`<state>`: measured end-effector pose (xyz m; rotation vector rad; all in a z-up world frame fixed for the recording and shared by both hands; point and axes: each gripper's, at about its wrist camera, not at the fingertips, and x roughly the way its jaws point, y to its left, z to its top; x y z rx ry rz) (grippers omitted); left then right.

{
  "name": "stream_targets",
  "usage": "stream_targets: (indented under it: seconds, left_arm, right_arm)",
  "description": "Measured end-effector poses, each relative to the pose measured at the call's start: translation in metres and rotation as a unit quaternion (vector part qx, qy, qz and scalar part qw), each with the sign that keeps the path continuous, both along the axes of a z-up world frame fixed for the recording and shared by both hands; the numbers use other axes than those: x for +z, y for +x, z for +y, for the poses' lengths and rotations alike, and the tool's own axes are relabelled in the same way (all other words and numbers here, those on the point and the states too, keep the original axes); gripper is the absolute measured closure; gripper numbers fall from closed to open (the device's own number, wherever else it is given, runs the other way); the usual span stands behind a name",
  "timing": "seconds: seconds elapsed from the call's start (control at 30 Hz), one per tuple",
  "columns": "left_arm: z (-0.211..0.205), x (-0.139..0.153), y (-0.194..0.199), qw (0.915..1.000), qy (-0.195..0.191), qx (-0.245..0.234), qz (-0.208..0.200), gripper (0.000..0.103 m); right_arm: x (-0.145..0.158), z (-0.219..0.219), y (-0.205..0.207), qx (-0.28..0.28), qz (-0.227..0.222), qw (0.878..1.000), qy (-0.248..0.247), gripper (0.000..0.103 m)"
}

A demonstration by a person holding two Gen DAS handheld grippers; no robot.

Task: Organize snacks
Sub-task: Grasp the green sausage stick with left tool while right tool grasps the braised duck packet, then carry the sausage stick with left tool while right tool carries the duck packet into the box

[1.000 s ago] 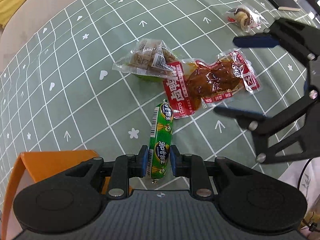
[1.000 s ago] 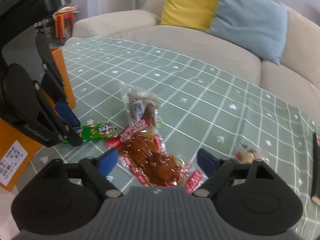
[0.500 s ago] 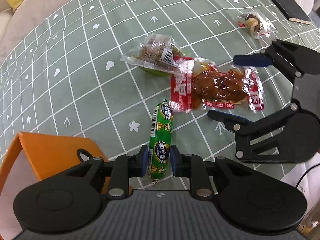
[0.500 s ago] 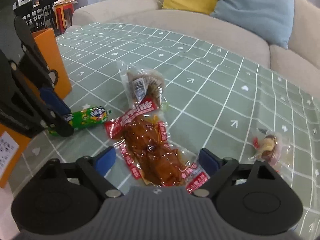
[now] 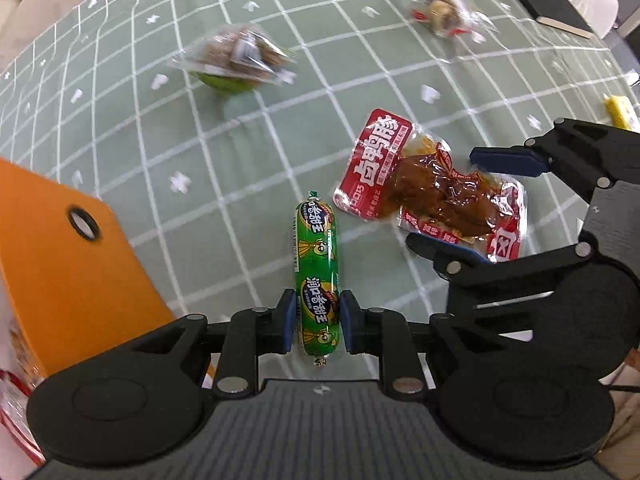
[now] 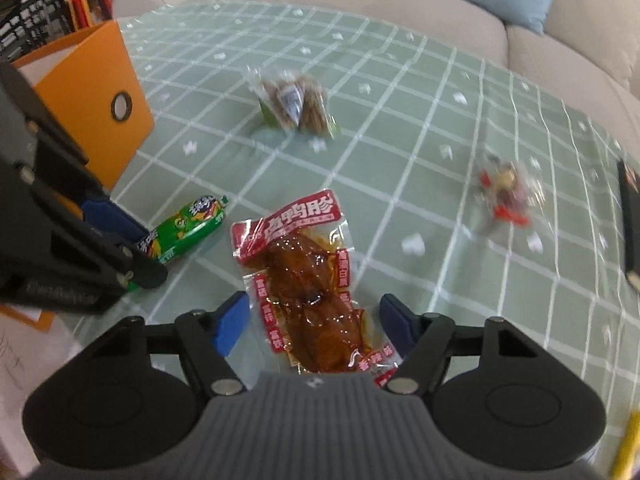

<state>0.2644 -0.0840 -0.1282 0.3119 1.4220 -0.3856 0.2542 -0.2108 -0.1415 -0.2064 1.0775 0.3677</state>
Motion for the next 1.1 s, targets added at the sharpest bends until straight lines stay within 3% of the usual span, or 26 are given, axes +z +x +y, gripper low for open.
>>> stream_targets:
  seconds: [0.33, 0.5, 0.6, 0.8, 0.9, 1.03, 1.1]
  left_arm:
    - [0.001, 0.002, -0.051, 0.9989, -0.038, 0.018, -0.023, 0.078]
    - [-0.007, -0.002, -0.062, 0.9983, -0.018, 0.004, -0.056, 0.072]
    - [-0.003, -0.001, -0.061, 0.9976, -0.031, 0.013, -0.061, 0.065]
    - [-0.006, 0.0, -0.061, 0.9965, -0.027, 0.012, -0.079, 0.065]
    - [-0.006, 0.0, -0.063, 0.9959, -0.03, 0.017, -0.084, 0.072]
    - [-0.004, 0.001, -0.065, 0.9946, -0.036, 0.03, -0.093, 0.078]
    - [-0.004, 0.002, -0.068, 0.9935, -0.039, 0.031, -0.102, 0.079]
  right_arm:
    - [0.004, -0.006, -0.06, -0.039, 0.028, 0.999, 0.003, 0.032]
    - [0.0, -0.004, -0.078, 0.012, -0.012, 1.0, -0.002, 0.028]
    - [-0.003, -0.01, -0.081, 0.036, -0.032, 0.999, 0.001, 0.016]
    - [-0.009, -0.024, -0.079, 0.036, -0.053, 0.998, 0.028, 0.01]
    - [-0.008, -0.023, -0.082, 0.044, -0.063, 0.997, 0.031, 0.014]
    - [-0.003, -0.02, -0.088, 0.048, -0.077, 0.995, 0.035, 0.043]
    - [-0.002, -0.019, -0.088, 0.041, -0.076, 0.996, 0.035, 0.044]
